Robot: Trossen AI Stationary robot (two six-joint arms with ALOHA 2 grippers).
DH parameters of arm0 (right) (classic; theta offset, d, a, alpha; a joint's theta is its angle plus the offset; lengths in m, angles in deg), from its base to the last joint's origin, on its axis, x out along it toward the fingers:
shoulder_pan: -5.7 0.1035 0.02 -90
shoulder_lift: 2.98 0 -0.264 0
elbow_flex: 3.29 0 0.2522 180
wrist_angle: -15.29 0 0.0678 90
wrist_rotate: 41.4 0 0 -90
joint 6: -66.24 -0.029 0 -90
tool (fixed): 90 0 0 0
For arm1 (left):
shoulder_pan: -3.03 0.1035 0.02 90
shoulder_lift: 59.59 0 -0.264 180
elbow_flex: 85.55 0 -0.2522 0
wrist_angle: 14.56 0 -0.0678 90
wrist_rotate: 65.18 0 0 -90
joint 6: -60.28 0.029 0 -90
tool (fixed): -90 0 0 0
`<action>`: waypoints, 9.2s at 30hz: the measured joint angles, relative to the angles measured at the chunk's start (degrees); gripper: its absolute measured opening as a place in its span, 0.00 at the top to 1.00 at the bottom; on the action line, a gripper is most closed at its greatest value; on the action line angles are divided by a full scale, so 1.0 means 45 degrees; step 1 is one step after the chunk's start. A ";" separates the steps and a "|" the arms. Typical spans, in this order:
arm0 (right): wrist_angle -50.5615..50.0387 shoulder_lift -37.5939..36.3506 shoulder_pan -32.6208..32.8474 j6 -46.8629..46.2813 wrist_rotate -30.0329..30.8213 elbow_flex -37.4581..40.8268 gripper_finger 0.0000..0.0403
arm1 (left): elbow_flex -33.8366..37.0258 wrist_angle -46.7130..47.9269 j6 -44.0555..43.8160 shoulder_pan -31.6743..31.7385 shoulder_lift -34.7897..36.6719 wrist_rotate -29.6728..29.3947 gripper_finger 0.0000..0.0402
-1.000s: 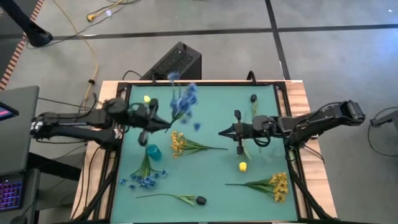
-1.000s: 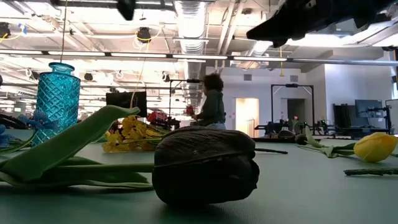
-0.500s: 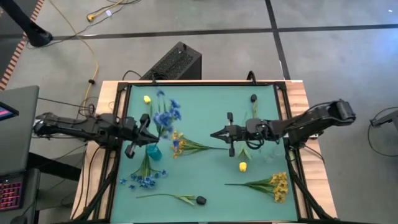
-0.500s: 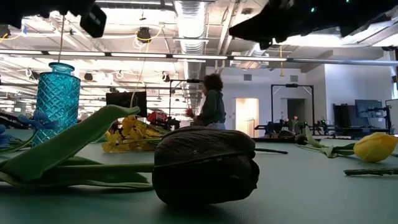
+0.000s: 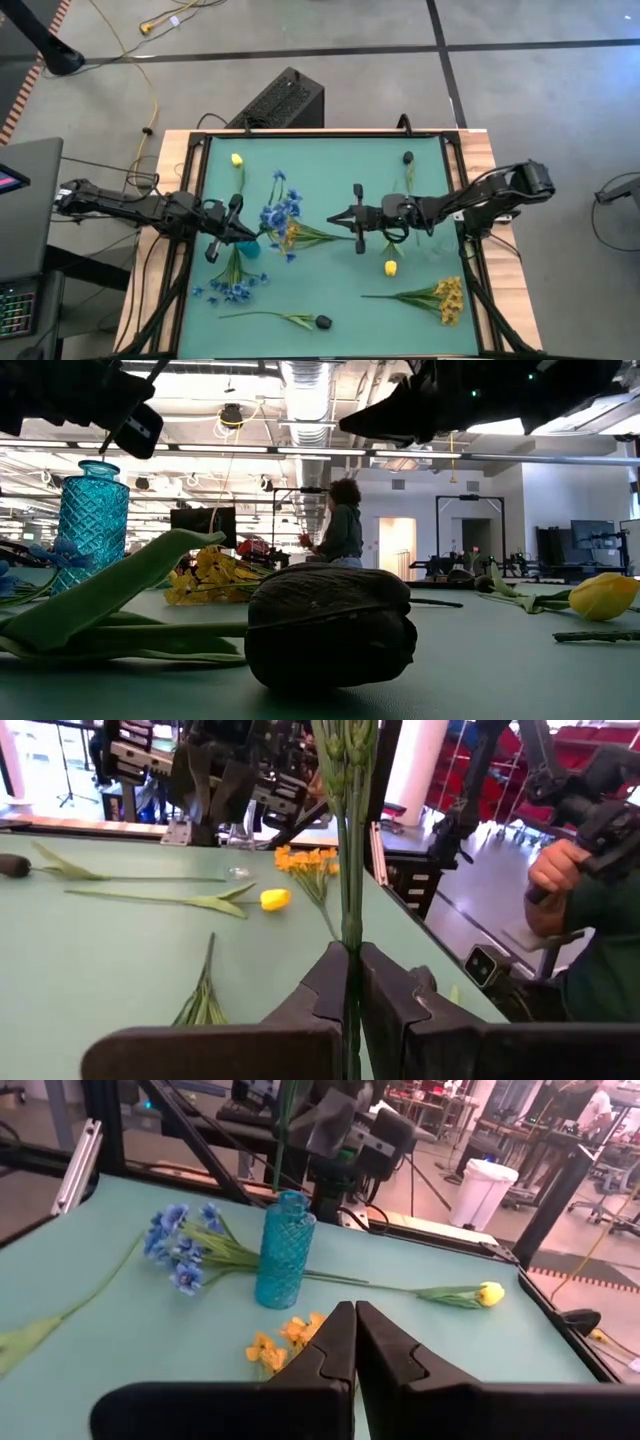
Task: Sort flowers into vase by color
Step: Put the top blue flowers into the blue vase
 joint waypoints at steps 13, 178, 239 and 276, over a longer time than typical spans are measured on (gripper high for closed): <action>0.0093 0.0279 -0.0010 0.0240 -0.0039 -0.0359 0.92 | -0.0306 0.2087 0.0745 0.0005 0.1712 -0.0382 1.00; -0.3801 0.8043 -0.0899 -0.3103 -0.3672 -1.2303 0.39 | -0.0617 0.2996 -0.0270 0.0010 0.1939 -0.1953 1.00; -0.3864 0.6943 -0.0467 -0.2506 -0.2343 -1.2073 0.25 | 0.0107 -0.0220 0.0928 0.0002 0.3786 -0.2685 1.00; -0.5118 0.6948 -0.0695 -0.3113 -0.1840 -1.2073 0.91 | -0.0418 -0.4214 0.1561 -0.0003 -0.1370 -0.3361 0.94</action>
